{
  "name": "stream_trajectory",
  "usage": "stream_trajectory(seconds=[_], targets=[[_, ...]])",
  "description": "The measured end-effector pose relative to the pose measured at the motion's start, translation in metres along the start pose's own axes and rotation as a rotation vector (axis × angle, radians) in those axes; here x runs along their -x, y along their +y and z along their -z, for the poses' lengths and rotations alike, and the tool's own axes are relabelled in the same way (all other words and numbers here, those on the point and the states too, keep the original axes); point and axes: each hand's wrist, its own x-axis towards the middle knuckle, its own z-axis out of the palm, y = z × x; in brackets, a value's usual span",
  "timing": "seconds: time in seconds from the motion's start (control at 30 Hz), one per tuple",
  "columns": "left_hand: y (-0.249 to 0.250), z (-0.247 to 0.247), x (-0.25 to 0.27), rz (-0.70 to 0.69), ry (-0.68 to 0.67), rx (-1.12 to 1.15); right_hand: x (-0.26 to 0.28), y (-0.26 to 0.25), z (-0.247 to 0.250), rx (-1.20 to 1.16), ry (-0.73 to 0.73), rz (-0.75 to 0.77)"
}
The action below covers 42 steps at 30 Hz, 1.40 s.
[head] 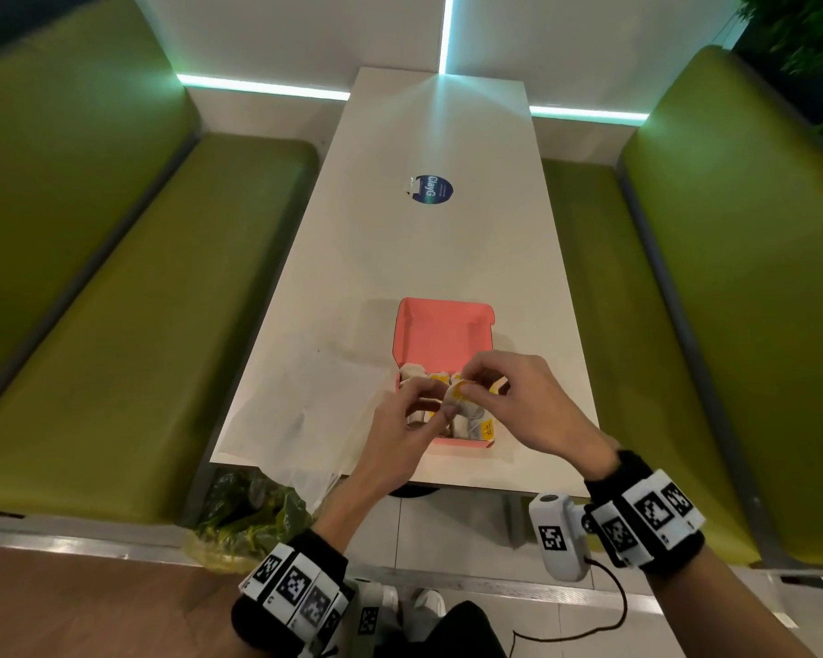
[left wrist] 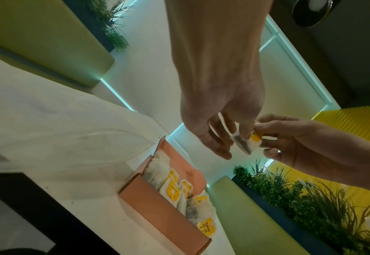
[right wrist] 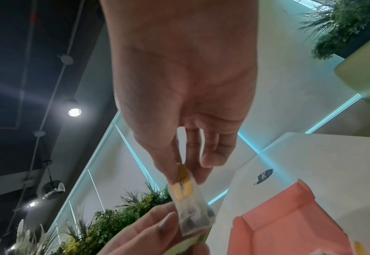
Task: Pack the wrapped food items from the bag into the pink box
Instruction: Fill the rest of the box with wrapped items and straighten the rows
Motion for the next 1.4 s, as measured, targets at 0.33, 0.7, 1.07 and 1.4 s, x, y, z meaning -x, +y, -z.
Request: stream_trajectory(seconds=[0.33, 0.7, 1.07, 1.4], targets=[[-0.050, -0.002, -0.002, -0.125, -0.254, -0.759, -0.009, 0.055, -0.005, 0.334, -0.101, -0.120], [-0.068, -0.012, 0.001, -0.086, -0.310, -0.987, -0.017, 0.084, -0.042, 0.371, -0.286, -0.117], [-0.079, -0.018, -0.003, -0.287, -0.315, -1.062, -0.037, 0.096, -0.052, 0.323, -0.332, -0.166], [-0.081, -0.016, -0.001, -0.282, -0.285, -1.050, 0.000, 0.113, -0.085, 0.580, -0.049, -0.021]])
